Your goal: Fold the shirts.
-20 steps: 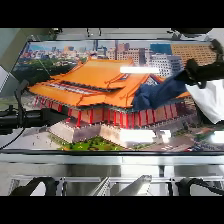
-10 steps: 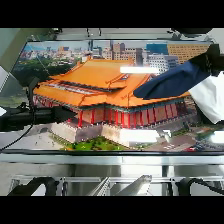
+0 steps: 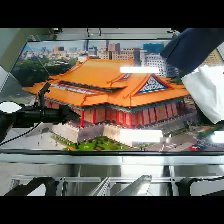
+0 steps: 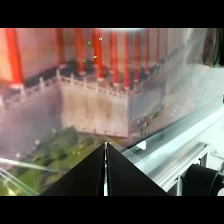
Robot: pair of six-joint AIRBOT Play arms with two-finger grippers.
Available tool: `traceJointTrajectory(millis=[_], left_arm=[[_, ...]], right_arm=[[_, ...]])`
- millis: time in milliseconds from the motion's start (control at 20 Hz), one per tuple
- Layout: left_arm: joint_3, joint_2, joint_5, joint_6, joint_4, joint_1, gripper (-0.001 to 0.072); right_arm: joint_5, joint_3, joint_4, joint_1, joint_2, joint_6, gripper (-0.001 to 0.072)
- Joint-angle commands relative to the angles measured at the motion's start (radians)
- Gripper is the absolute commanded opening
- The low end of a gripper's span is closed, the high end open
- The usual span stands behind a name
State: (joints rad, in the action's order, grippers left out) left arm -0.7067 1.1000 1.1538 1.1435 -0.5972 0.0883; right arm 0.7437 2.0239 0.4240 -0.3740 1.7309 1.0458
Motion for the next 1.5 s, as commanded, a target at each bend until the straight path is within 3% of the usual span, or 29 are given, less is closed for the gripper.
traceJointTrajectory(millis=[0,200,400,750,850,1050,1100,1250,1350,1450], left_arm=[[-0.002,0.021,-0.005,0.001,-0.002,-0.001,0.0009],[-0.002,0.022,-0.011,0.001,-0.002,-0.001,0.0009],[-0.002,0.022,-0.011,0.001,-0.002,-0.001,0.0010],[-0.002,0.022,-0.013,0.001,-0.001,-0.001,0.0010],[-0.002,0.022,-0.015,0.001,-0.002,-0.001,0.0010],[-0.002,0.022,-0.051,0.001,-0.002,-0.001,0.0009],[-0.002,0.021,-0.050,0.001,-0.002,-0.001,0.0010],[-0.002,0.022,-0.045,0.000,-0.002,-0.002,0.0009],[-0.002,0.021,-0.050,0.001,-0.002,-0.002,0.0009],[-0.002,0.022,-0.058,0.001,0.009,-0.003,0.0009]], right_arm=[[-0.072,0.148,0.001,-0.068,0.089,0.005,0.0010],[0.175,0.094,0.075,-0.220,0.074,0.016,0.0011],[0.322,0.035,0.222,-0.343,0.016,0.095,0.0010],[0.537,0.035,0.074,-0.414,-0.021,0.054,0.0011],[0.482,0.024,0.060,-0.391,-0.019,0.053,0.0012],[0.054,-0.007,0.008,-0.281,0.036,0.031,0.0011],[-0.046,-0.007,-0.106,-0.255,0.051,-0.048,0.0011],[-0.268,0.014,-0.465,-0.216,0.054,-0.468,0.0011],[-0.288,0.042,-0.567,-0.238,0.051,-0.556,0.0011],[-0.199,0.044,-0.465,-0.286,0.052,-0.567,0.0011]])
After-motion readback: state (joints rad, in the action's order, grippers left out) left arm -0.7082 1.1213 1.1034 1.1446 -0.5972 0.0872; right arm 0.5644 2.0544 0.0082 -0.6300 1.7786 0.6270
